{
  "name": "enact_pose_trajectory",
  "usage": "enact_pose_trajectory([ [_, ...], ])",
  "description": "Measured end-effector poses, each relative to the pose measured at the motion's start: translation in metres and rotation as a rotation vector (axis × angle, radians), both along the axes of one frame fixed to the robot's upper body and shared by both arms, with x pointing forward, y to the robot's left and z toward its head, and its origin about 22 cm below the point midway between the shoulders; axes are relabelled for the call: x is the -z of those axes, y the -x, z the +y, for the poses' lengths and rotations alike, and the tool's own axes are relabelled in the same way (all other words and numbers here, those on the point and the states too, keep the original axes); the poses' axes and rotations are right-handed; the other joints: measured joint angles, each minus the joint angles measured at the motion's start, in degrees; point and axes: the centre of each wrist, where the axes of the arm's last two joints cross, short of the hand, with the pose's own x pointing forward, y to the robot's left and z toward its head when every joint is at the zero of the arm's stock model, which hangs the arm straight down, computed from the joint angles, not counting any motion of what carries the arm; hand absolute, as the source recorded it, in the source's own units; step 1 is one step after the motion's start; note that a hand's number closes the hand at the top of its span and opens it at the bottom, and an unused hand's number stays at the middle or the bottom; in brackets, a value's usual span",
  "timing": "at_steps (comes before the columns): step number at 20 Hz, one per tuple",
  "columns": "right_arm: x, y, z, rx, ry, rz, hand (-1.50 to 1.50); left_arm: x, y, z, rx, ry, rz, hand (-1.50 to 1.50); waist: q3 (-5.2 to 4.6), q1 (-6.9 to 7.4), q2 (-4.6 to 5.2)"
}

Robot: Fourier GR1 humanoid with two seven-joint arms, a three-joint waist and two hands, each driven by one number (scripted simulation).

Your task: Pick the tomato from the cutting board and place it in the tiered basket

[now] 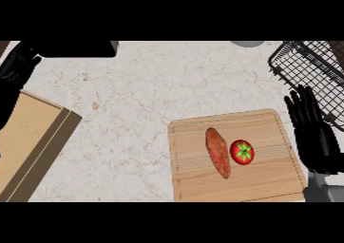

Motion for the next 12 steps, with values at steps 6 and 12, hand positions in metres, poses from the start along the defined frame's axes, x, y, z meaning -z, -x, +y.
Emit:
enact_pose_trajectory([
  [6, -0.044, -0.012, -0.031, 0.073, 0.214, -0.119, 1.5, 0.088, 0.027, -0.006, -0.139, 0.105, 0.211, 0.0, 0.01, 0.6, -2.98],
  [12, -0.026, 0.007, -0.067, 0.529, 0.177, 0.004, -1.5, 0.124, 0.046, -0.03, -0.184, 0.203, 0.202, 0.0, 0.49, -0.6, -4.08],
])
